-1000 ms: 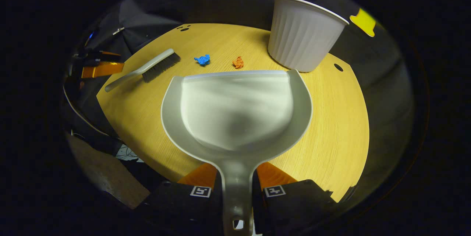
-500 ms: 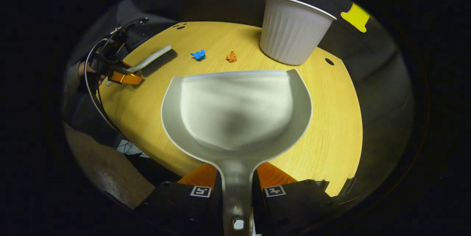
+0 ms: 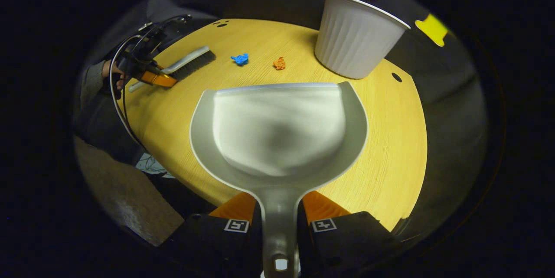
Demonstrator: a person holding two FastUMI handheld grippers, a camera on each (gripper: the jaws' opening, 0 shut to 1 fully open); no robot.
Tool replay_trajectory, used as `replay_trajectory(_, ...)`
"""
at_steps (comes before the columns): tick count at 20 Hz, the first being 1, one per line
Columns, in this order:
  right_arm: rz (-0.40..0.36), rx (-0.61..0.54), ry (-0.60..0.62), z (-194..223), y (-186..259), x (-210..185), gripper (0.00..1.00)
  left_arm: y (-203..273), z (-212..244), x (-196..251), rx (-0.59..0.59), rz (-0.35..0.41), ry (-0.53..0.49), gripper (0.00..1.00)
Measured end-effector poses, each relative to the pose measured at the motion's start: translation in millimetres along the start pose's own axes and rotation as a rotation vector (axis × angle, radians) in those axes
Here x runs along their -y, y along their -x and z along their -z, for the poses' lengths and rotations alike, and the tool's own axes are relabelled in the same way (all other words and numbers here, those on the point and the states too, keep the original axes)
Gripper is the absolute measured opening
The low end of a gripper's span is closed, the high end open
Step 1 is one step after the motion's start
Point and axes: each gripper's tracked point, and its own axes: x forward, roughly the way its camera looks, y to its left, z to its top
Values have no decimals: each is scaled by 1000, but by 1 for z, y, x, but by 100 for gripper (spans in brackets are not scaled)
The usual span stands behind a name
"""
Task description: Pick up the small broom and dustpan from the desktop, sweep the trash into the dustpan with the broom, and then empty the trash into the garbage bin.
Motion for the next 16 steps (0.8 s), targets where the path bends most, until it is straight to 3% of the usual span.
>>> replay_trajectory(3, -22, -44, 65, -6, -3, 2, 37, 2, -25, -1, 58, -45, -39, 28)
replay_trajectory(8, -52, -100, 127, -10, -18, 6, 37, -1, -69, 15, 97, -43, -51, 27)
replay_trajectory(9, -54, -112, 140, -9, -22, 8, 42, -4, -78, 18, 106, -50, -62, 27)
replay_trajectory(12, -67, -138, 164, -10, -30, 11, 33, -11, -101, 32, 115, -45, -87, 27)
replay_trajectory(13, -75, -143, 165, -11, -33, 12, 37, -14, -108, 36, 119, -39, -92, 27)
replay_trajectory(15, -90, -150, 159, -14, -40, 12, 33, -23, -123, 46, 119, -33, -111, 27)
replay_trajectory(16, -98, -151, 154, -15, -42, 14, 37, -27, -128, 49, 115, -35, -123, 25)
